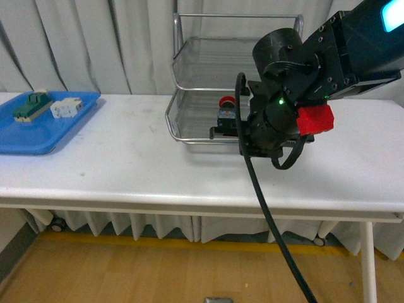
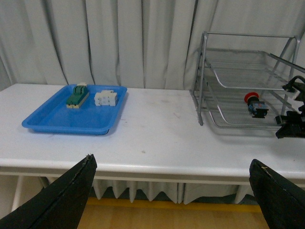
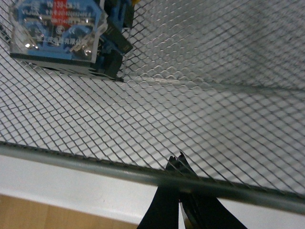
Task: Place button on rack with both arms
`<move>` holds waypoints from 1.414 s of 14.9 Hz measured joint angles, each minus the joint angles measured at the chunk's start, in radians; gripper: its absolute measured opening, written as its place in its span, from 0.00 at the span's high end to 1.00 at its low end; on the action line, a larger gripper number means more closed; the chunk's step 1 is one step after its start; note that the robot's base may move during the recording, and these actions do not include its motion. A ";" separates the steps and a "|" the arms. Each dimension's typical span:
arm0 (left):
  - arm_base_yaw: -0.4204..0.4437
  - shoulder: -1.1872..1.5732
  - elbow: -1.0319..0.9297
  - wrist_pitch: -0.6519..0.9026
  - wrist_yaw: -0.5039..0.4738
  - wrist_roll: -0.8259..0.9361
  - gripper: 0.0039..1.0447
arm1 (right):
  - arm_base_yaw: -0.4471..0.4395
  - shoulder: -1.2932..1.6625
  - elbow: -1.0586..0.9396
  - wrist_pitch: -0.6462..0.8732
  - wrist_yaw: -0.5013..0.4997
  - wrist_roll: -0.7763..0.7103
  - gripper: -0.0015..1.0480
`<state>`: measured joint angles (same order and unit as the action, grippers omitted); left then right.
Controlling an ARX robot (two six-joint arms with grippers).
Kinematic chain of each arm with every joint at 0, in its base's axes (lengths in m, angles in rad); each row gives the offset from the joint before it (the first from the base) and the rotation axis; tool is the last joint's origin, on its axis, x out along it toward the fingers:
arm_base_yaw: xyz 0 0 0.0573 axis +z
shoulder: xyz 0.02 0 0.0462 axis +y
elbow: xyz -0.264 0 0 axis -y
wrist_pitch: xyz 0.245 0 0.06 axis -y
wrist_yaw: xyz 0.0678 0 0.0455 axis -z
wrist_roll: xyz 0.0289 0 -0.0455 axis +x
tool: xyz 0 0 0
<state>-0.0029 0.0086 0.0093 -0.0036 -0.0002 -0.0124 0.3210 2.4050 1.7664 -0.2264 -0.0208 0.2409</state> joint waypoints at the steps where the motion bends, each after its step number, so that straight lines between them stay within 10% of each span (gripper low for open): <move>1: 0.000 0.000 0.000 0.000 0.000 0.000 0.06 | -0.016 0.013 0.034 0.000 0.001 -0.011 0.98; 12: 0.000 0.000 0.000 0.000 0.000 0.001 0.06 | -0.137 0.162 0.296 -0.033 0.024 -0.051 0.98; 21: 0.000 0.000 0.000 0.000 0.000 0.002 0.06 | -0.130 -0.253 -0.220 0.196 -0.067 0.038 0.98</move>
<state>-0.0029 0.0086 0.0093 -0.0036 -0.0002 -0.0109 0.1905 2.1521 1.5463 -0.0299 -0.0875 0.2790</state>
